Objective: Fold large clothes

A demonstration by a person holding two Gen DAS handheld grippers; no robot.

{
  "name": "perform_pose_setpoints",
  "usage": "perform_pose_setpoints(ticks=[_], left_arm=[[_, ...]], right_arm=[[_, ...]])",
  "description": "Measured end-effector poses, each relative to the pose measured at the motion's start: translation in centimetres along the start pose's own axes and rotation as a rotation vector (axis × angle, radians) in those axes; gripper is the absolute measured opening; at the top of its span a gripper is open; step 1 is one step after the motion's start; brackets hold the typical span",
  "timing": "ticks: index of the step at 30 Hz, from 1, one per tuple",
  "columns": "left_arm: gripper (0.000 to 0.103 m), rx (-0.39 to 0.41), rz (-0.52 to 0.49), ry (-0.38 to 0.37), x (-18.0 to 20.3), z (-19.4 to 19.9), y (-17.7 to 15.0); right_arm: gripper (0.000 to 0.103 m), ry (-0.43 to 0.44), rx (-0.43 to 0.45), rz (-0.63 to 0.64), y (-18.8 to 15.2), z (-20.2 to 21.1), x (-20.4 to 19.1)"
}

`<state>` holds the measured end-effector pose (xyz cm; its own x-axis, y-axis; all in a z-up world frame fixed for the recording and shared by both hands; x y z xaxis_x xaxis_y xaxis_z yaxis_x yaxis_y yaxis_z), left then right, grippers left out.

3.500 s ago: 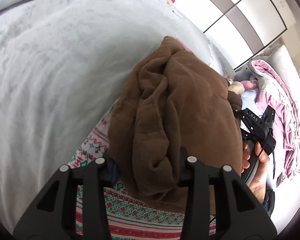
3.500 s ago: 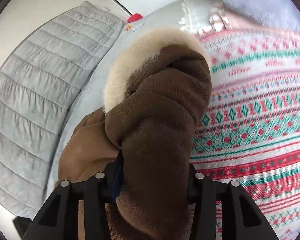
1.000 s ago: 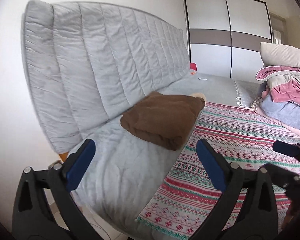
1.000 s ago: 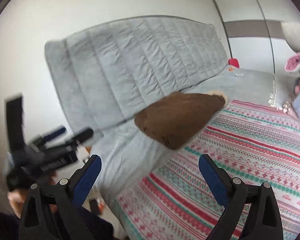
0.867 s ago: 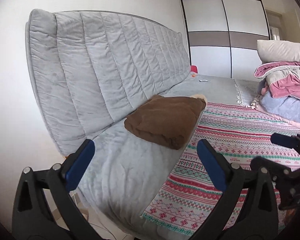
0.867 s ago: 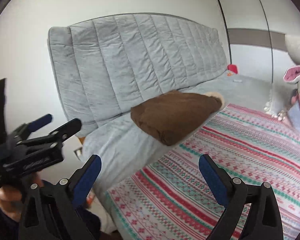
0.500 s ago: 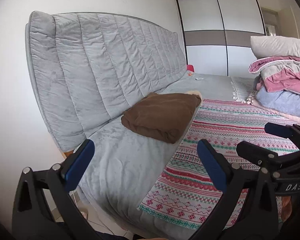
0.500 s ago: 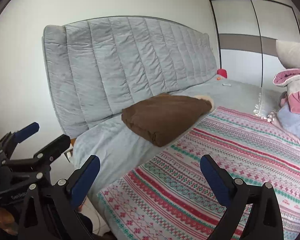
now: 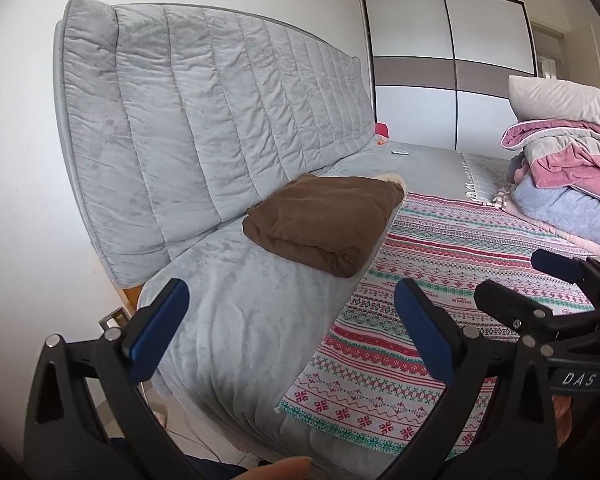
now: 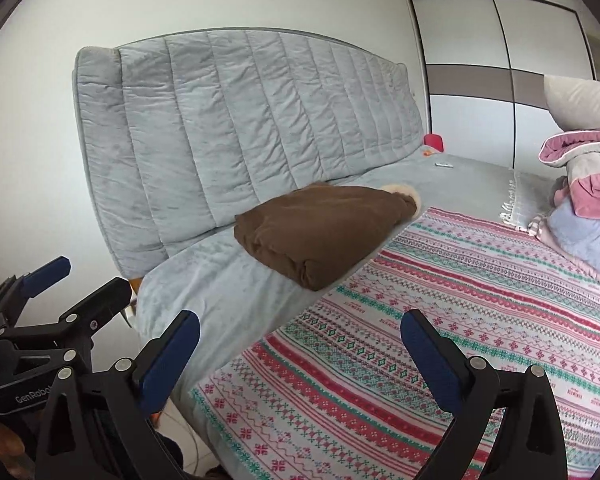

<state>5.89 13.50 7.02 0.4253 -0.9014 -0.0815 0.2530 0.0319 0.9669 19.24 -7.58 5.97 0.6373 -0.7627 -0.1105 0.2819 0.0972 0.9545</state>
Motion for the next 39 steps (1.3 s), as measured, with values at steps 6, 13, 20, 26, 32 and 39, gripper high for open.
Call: perform_pose_setpoints(ticks=[6, 13, 20, 26, 32, 39], left_arm=[[0.102, -0.012, -0.004, 0.019, -0.2, -0.6, -0.2], [0.102, -0.048, -0.003, 0.027, -0.1, -1.7, -0.9], [0.102, -0.047, -0.012, 0.024, 0.3, -1.9, -1.0], [0.102, -0.044, -0.015, 0.019, 0.4, -2.0, -1.0], [0.102, -0.053, -0.014, 0.015, 0.3, -2.2, -1.1], [0.102, -0.056, -0.015, 0.014, 0.3, -2.2, -1.1]], right_arm=[[0.101, -0.062, 0.022, 0.057, -0.3, 0.2, -1.1], [0.102, -0.129, 0.016, 0.067, -0.8, -0.3, -1.0], [0.102, -0.151, 0.03, 0.072, -0.8, -0.3, -0.8], [0.102, -0.155, 0.029, 0.073, -0.8, -0.4, -0.7], [0.102, -0.156, 0.029, 0.074, -0.9, -0.5, -0.7], [0.102, -0.156, 0.029, 0.075, -0.9, -0.5, -0.8]])
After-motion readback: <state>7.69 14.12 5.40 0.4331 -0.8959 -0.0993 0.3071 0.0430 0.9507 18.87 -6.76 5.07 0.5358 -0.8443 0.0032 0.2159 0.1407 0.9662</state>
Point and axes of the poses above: each gripper's, at about its wrist camera, not at the fingertips, and z roughly against the way its jaws point, x to its right, y to its top, the point moved 2 cm from there along -z, roughly the way its jaws point, and after that the axes turned 11 degrees about x, right-handed, at the moved point
